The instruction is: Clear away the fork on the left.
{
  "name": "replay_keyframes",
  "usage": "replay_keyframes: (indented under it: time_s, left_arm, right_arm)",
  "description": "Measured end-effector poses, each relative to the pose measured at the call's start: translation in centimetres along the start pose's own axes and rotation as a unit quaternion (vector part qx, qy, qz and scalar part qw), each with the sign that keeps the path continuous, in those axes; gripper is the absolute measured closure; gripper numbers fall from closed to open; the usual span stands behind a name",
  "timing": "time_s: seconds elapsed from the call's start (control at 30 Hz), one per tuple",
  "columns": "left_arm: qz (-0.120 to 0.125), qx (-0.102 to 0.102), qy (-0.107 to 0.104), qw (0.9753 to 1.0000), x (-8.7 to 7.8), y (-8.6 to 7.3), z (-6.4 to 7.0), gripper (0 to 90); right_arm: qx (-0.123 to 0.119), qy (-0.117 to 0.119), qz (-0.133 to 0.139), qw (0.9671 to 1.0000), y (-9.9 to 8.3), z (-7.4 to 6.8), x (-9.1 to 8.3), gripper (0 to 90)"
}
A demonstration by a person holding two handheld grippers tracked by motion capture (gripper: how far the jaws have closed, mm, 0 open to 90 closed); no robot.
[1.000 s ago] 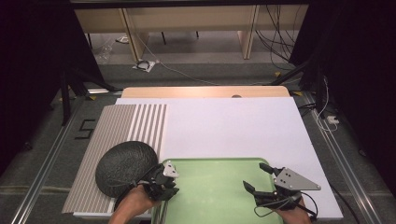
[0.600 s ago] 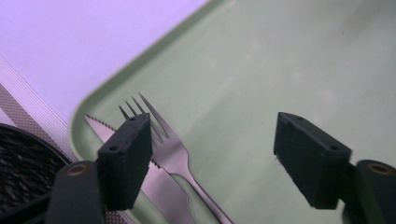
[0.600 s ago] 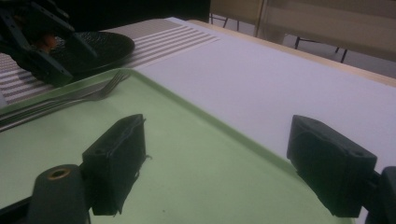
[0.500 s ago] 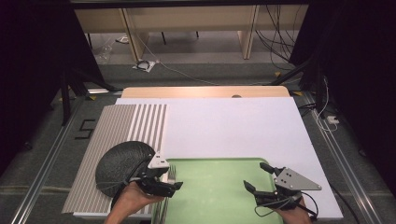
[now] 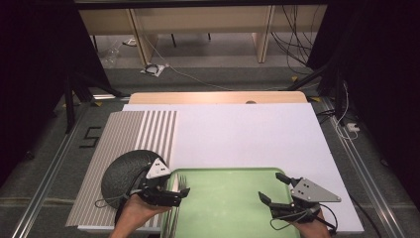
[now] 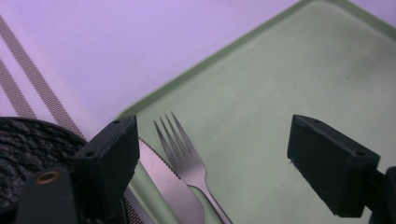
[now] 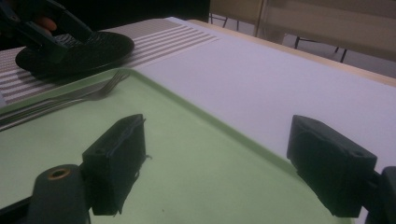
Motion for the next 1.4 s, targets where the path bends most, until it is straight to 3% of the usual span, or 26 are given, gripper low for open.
replay_keyframes:
  time_s: [0.57, 0.87, 1.4]
  left_arm:
    - [0.033, -0.039, 0.035, 0.9981, -1.7, -0.4, -1.7, 17.0]
    - [0.039, -0.061, 0.034, 0.9968, -2.3, -1.0, -2.1, 16.9]
    - [0.050, -0.085, 0.050, 0.9938, -3.5, -2.0, -3.1, 16.6]
  right_arm:
    - [0.002, 0.000, 0.001, 1.0000, 0.0, 0.0, 0.0, 20.4]
    - [0.003, 0.000, 0.001, 1.0000, 0.0, 0.0, 0.0, 20.4]
    - [0.003, 0.000, 0.000, 1.0000, 0.0, 0.1, 0.0, 20.4]
Point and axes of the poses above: each handheld gripper's, and its own axes: x roughly forward along the jaws, y roughly out of its top, z roughly to its right, the point moved 9 cm from there along x, roughly forward along the jaws
